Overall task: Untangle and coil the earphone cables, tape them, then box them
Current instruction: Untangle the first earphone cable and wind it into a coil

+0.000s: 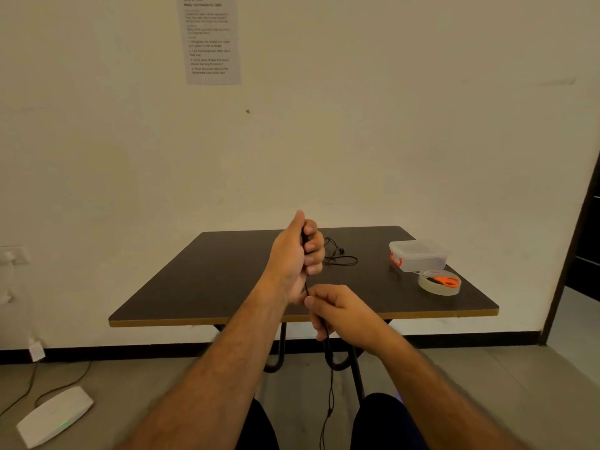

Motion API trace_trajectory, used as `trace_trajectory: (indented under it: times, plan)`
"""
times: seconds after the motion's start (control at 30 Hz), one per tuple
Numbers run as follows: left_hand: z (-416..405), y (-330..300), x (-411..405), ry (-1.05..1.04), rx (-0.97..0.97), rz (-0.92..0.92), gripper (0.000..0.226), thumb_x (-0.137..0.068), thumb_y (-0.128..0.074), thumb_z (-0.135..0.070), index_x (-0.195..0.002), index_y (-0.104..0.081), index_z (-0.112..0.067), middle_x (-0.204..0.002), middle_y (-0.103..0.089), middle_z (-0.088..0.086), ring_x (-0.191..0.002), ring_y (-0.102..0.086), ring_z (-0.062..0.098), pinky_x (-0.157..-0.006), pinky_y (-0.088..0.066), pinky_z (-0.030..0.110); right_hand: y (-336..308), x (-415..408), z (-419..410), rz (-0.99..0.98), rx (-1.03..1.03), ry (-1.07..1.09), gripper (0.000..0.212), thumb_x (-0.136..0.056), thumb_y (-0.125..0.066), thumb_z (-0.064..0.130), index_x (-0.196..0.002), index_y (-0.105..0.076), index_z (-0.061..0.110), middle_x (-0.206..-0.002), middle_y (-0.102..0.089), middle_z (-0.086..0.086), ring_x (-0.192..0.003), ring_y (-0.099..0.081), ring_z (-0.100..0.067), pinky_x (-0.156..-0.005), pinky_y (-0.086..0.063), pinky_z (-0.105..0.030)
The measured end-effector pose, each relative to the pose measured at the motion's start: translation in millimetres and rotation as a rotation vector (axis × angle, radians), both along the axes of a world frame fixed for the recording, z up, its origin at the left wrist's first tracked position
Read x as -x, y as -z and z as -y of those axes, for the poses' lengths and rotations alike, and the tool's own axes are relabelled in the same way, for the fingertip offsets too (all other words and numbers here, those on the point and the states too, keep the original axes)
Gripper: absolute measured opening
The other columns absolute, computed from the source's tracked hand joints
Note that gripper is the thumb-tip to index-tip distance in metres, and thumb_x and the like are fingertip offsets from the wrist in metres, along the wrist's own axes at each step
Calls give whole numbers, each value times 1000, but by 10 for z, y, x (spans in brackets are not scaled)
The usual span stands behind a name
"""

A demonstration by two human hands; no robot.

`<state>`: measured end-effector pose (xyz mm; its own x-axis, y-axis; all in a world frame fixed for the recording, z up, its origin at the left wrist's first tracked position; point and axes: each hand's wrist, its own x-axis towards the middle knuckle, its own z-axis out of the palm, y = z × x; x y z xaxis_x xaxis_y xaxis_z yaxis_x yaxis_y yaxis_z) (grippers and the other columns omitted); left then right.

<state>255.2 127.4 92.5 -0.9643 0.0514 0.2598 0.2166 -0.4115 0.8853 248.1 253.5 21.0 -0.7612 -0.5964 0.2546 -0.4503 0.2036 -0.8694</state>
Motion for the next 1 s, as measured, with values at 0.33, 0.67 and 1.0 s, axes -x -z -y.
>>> trace_trajectory:
  times: [0.33,0.67,1.0]
  plan:
    - [109,-244,-6,-267,226,-219,43,-107,-25,-43,-74,-39,-18,-53,-43,-5,-46,-42,14,-44,-40,25,-424,-222,-194,-10,-16,-79,19,-99,-56,15,-116,-64,16,-63,-64,-5,-60,-64,-21,-70,-57,-32]
    - [74,-64,-1,-253,685,-113,48,-106,-27,-45,-77,-48,-13,-60,-59,0,-51,-54,11,-51,-45,26,-747,-130,-255,-516,-160,206,9,-90,-66,17,-91,-74,21,-69,-67,2,-66,-61,-15,-69,-55,-34]
    - [-37,67,-89,243,415,187,54,-98,-25,-64,-72,-40,-20,-57,-26,-5,-46,-15,8,-42,-14,21,-907,129,-367,-412,70,171,24,-85,-57,-7,-90,-69,13,-83,-71,-5,-68,-68,-14,-66,-56,-27]
